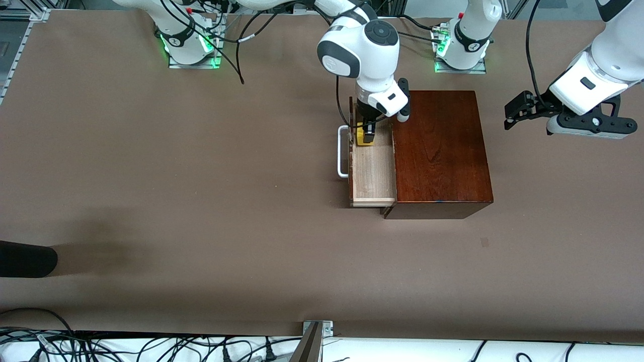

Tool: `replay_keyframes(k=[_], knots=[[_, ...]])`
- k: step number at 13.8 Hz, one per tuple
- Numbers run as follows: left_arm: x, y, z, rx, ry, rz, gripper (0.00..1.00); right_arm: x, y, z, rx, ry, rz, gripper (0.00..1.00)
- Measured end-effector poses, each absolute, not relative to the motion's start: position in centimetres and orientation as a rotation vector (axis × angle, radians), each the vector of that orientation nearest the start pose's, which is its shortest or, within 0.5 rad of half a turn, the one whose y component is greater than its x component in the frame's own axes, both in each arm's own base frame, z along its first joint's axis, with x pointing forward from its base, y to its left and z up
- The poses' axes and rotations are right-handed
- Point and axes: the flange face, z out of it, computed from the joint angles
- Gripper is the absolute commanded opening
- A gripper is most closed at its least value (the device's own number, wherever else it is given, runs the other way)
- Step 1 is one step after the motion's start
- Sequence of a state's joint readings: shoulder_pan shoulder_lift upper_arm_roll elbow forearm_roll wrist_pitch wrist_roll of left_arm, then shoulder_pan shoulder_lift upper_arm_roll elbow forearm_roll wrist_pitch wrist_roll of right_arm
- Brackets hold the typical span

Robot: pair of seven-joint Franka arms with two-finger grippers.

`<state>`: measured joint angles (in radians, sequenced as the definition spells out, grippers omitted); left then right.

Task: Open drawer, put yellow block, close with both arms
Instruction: 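Release the cube in the drawer and lift the right gripper away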

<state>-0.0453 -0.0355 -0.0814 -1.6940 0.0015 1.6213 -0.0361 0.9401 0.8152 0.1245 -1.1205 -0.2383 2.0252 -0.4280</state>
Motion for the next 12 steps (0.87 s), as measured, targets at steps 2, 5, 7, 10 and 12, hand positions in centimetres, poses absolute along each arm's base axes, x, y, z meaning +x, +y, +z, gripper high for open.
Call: replay_keyframes(k=[2,5,7,10,12], knots=[[54.0,-6.9,58.9,-3.130,0.142,0.070,1.00,41.3,65.3,32.8,-2.305,-2.267,-0.199,0.00],[53.6,-6.9,58.7,-3.126,0.143,0.117,1.00,41.3,65.4,32.3,-2.290,-2.284,-0.194,1.00],[53.6,-6.9,58.7,-3.126,0.144,0.118,1.00,41.5,65.4,32.4,-2.287,-2.285,-0.205,1.00],[53.6,-7.0,59.0,-3.123,0.226,0.115,1.00,41.8,65.5,33.4,-2.289,-2.277,-0.235,1.00],[53.6,-6.8,59.1,-3.117,0.314,0.119,1.00,42.4,65.5,36.4,-2.293,-2.223,-0.297,1.00]])
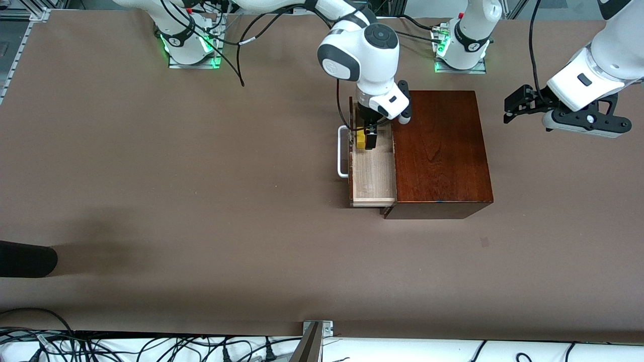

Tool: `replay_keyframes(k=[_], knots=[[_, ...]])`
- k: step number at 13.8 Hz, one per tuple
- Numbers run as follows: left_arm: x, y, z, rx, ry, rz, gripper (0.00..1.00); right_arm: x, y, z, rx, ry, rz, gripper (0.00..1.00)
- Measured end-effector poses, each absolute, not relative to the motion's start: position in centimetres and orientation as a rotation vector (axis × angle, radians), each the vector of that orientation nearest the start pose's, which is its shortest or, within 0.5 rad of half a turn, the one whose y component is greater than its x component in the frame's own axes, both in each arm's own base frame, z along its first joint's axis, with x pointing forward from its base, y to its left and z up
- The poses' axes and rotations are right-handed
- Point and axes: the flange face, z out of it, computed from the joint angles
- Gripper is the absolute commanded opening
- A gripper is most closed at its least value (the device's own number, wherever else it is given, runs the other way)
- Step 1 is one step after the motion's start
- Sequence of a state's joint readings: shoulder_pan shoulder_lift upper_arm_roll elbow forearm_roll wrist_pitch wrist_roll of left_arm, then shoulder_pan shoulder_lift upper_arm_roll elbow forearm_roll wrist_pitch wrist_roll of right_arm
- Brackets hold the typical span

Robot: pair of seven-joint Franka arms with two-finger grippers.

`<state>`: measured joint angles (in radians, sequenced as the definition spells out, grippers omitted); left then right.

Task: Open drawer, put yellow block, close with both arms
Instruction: 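Release the cube in the drawer and lift the right gripper away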

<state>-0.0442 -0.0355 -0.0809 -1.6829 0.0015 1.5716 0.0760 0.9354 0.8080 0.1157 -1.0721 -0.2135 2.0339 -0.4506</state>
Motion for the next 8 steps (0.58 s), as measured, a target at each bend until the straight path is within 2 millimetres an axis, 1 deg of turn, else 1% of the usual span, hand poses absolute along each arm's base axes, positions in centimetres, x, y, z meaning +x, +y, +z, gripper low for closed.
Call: replay_keyframes(k=[1,2,3,4,5,6,7,8], knots=[[53.6,-6.6,59.1,-3.114,0.355,0.125,1.00,43.1,65.0,39.2,-2.298,-2.161,-0.338,1.00],[53.4,-6.4,59.0,-3.107,0.420,0.144,1.00,44.3,63.8,42.6,-2.313,-2.087,-0.374,1.00],[53.2,-6.4,58.9,-3.093,0.526,0.181,1.00,46.0,61.6,46.1,-2.342,-2.008,-0.391,1.00],[52.8,-6.5,58.7,-3.068,0.683,0.233,1.00,48.1,58.7,49.3,-2.381,-1.930,-0.392,1.00],[52.3,-6.9,58.4,-3.026,0.887,0.292,1.00,50.2,55.5,52.1,-2.424,-1.856,-0.395,1.00],[51.7,-7.7,57.9,-2.962,1.122,0.361,1.00,52.3,52.2,54.5,-2.469,-1.792,-0.406,1.00],[51.2,-9.1,56.9,-2.896,1.336,0.457,1.00,54.2,49.0,56.4,-2.513,-1.734,-0.421,1.00],[50.5,-11.1,55.4,-2.853,1.516,0.583,1.00,56.0,46.0,57.8,-2.551,-1.678,-0.441,1.00]])
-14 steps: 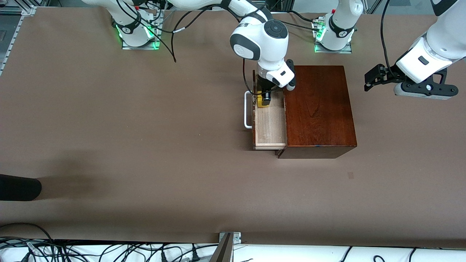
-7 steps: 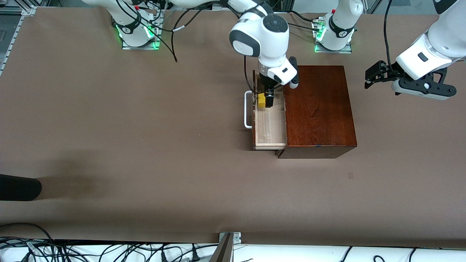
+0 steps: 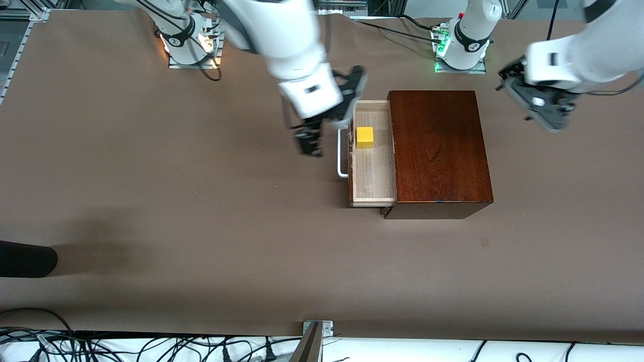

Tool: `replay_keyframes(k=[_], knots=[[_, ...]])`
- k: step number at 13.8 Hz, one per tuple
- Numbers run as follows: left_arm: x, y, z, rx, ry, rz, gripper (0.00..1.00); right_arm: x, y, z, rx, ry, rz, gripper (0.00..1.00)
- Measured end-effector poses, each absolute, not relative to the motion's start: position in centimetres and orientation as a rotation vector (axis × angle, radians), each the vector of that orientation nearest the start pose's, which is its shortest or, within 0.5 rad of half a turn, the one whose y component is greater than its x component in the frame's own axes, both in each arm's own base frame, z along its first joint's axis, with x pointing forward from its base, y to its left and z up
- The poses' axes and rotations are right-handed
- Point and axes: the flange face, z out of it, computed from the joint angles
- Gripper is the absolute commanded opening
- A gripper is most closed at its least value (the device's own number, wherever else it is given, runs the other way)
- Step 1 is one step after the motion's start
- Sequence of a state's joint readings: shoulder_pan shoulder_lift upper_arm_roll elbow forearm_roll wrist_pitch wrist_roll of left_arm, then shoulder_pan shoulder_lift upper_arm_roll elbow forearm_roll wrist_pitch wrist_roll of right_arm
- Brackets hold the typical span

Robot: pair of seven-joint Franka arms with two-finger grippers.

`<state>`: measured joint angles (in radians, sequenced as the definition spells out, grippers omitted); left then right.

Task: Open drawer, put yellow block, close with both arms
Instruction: 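Release the cube in the drawer and lift the right gripper away, then push the drawer shut with the left gripper while the right gripper retracts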

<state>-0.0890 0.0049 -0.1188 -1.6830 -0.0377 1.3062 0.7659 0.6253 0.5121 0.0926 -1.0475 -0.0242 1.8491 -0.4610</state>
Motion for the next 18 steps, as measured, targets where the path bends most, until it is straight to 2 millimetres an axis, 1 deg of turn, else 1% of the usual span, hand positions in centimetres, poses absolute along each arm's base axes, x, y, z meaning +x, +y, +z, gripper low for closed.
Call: replay_keyframes(k=[1,2,3,4,5,7,9,10,11,12,13,14,16,18], knots=[[49.7,-14.1,53.4,-2.825,1.671,0.720,1.00,57.5,43.3,58.9,-2.587,-1.630,-0.457,1.00],[49.0,-17.9,51.3,-2.772,1.801,0.816,1.00,58.6,40.7,59.8,-2.624,-1.586,-0.447,1.00],[48.2,-22.0,49.5,-2.694,1.908,0.872,1.00,59.3,38.3,60.5,-2.663,-1.548,-0.408,1.00],[47.4,-26.0,48.0,-2.613,2.000,0.886,1.00,59.8,35.6,61.3,-2.703,-1.506,-0.367,1.00],[46.9,-29.6,46.8,-2.552,2.077,0.849,1.00,60.3,32.6,62.4,-2.746,-1.454,-0.342,1.00],[46.7,-35.8,44.9,-2.482,2.200,0.639,1.00,60.6,26.3,64.2,-2.805,-1.324,-0.305,1.00],[46.4,-41.4,42.2,-2.435,2.291,0.409,1.00,59.4,20.5,65.1,-2.842,-1.182,-0.250,1.00],[46.2,-43.9,40.6,-2.421,2.325,0.304,1.00,58.5,18.2,65.2,-2.860,-1.115,-0.220,1.00],[46.0,-46.3,38.6,-2.405,2.356,0.202,1.00,57.4,16.6,65.2,-2.881,-1.037,-0.192,1.00],[45.5,-48.4,36.6,-2.379,2.382,0.130,1.00,56.4,15.5,65.0,-2.906,-0.957,-0.169,1.00],[45.1,-49.8,34.7,-2.324,2.400,0.097,1.00,55.4,15.0,64.8,-2.930,-0.881,-0.146,1.00],[45.0,-50.3,33.0,-2.256,2.409,0.096,1.00,54.6,14.8,64.5,-2.952,-0.804,-0.127,1.00],[45.5,-50.1,30.8,-2.178,2.402,0.127,1.00,53.8,14.3,64.0,-2.994,-0.632,-0.092,1.00],[46.3,-49.1,29.2,-2.176,2.381,0.167,1.00,53.5,13.7,63.2,-3.030,-0.448,-0.023,1.00]])
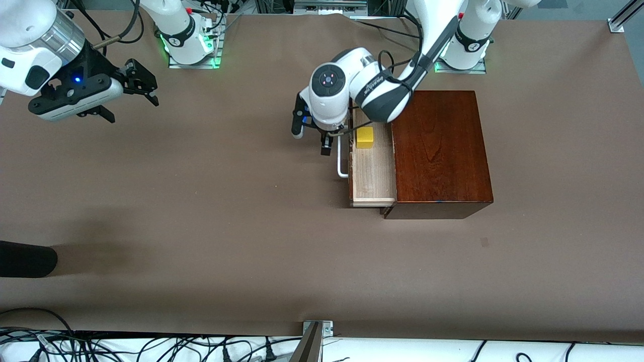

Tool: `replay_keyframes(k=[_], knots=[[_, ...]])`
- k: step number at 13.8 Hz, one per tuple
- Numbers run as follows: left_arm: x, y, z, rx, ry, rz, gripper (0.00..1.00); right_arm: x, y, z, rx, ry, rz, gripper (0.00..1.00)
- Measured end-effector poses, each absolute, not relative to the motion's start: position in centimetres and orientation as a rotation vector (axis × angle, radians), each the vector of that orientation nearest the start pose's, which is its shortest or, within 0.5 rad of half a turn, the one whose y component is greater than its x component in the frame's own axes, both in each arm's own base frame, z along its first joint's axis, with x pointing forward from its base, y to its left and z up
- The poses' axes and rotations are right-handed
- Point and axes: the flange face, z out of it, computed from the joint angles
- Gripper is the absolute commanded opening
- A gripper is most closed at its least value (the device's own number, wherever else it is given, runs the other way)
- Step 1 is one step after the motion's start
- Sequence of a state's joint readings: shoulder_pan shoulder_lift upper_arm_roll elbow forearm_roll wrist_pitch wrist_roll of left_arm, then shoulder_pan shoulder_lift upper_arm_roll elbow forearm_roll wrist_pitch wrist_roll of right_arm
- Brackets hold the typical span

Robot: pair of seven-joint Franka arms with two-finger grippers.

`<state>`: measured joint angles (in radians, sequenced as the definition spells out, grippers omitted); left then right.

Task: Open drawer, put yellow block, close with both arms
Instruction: 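Push the drawer shut with the left gripper while the right gripper retracts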

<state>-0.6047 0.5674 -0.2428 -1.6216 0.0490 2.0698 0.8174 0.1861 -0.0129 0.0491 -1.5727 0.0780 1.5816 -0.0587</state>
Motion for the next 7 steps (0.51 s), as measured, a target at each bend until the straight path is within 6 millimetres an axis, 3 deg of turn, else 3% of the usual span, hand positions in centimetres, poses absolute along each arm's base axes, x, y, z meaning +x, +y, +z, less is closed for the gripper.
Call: replay_keyframes(k=[2,4,7], knots=[[47.5,-47.3,28.6,-2.186,2.343,0.245,1.00,53.6,12.5,62.8,-3.055,-0.341,0.008,1.00],[48.8,-45.5,29.3,-2.201,2.309,0.350,1.00,54.0,10.6,62.6,-3.075,-0.285,0.010,1.00],[50.8,-40.6,29.5,-2.247,2.221,0.549,1.00,54.5,8.8,62.3,-3.081,-0.232,0.011,1.00]])
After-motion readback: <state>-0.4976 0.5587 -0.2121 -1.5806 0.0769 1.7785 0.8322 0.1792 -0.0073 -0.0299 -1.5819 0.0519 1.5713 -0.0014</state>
